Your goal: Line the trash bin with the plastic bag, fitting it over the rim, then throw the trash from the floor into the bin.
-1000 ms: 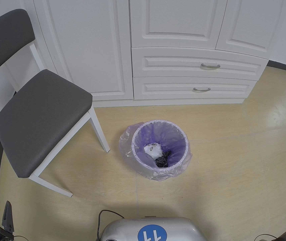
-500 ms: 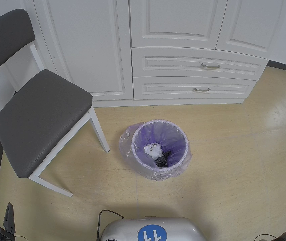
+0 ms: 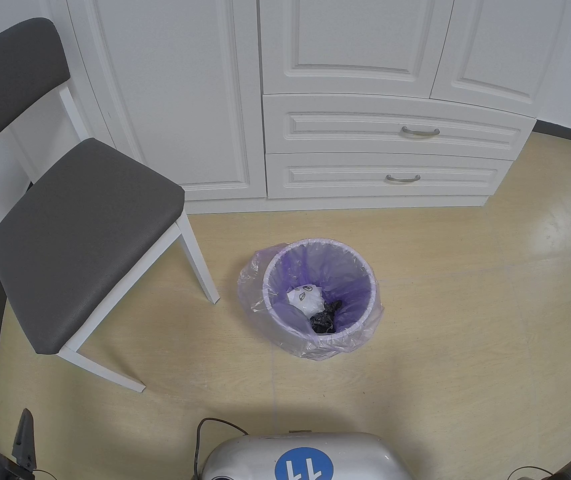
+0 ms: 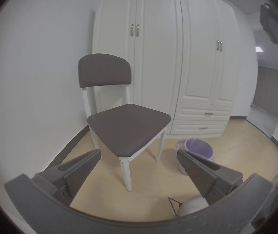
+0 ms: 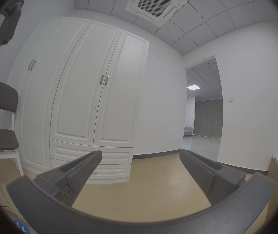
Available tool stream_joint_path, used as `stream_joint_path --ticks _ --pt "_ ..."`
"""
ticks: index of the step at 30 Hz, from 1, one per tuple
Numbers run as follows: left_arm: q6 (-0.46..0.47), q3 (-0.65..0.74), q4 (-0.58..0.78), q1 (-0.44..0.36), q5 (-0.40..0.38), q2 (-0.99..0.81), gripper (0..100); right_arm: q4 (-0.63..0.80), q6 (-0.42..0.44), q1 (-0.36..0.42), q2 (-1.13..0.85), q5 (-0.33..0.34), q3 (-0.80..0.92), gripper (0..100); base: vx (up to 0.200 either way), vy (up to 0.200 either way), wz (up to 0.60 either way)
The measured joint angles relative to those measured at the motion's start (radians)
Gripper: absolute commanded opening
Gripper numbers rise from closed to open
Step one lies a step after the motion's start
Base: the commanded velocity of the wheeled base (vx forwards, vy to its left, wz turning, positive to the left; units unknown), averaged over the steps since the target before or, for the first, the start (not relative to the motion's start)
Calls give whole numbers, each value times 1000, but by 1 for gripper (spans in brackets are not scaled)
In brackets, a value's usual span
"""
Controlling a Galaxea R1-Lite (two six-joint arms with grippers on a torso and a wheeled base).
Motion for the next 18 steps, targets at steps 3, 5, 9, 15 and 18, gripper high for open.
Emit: stream_joint_path --ticks 3,5,9,15,18 --pt "56 0 20 0 -46 0 100 34 3 0 0 4 0 100 0 0 0" --pt "71 0 26 0 -59 0 100 79 4 0 0 21 0 100 0 0 0" --pt "60 0 30 0 -61 0 100 147 17 0 1 113 0 100 0 0 0" --pt "45 0 31 0 -60 0 100 360 63 1 1 328 0 100 0 0 0" --pt "42 0 31 0 -59 1 100 454 80 1 1 371 0 100 0 0 0"
